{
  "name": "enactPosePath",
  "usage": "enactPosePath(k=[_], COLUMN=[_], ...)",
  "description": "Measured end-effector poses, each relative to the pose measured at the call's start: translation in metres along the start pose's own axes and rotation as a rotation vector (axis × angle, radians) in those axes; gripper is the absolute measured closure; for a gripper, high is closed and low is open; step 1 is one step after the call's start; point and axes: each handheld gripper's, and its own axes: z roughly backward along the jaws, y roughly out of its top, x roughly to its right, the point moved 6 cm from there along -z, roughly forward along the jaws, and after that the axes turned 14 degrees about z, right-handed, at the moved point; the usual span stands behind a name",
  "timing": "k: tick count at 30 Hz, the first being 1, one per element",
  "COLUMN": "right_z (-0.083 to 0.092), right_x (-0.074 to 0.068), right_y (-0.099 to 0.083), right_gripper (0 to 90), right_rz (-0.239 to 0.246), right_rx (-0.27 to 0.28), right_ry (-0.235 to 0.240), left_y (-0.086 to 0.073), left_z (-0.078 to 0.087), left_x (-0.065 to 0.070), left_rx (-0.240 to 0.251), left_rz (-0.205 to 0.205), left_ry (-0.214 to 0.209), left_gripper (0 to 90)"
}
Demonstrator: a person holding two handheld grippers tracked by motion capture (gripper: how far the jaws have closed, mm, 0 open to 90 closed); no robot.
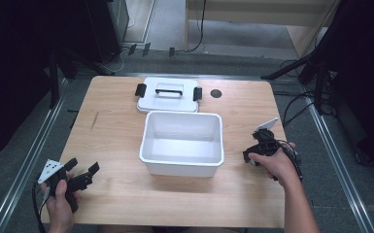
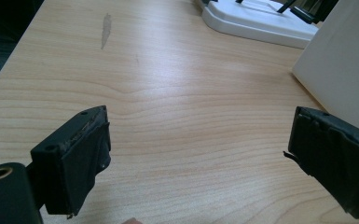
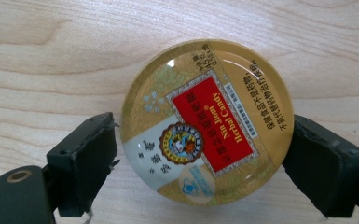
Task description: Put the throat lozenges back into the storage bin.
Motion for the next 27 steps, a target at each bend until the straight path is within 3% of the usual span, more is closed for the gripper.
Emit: enactPosePath(k=[1, 9, 27], right_z=[0.000, 0.008, 0.061], right_x=[0.000, -0.002, -0.027], right_y=[0.001, 0.004, 0.015], right_gripper=[19.6, 20.4, 20.4], right_rz=[0.003, 0.039, 0.143], right_rx=[0.004, 0.039, 0.088], right_ry=[-0.001, 0.006, 0.013], left_y=[0.000, 0.000, 0.000], left_z=[0.000, 0.000, 0.000], left_x=[0.000, 0.000, 0.000], left_rx=[-0.001, -0.001, -0.002], left_rz=[0.000, 0.000, -0.002], left_ry=[0.001, 0.002, 0.003], left_gripper=[6.4, 6.4, 6.4])
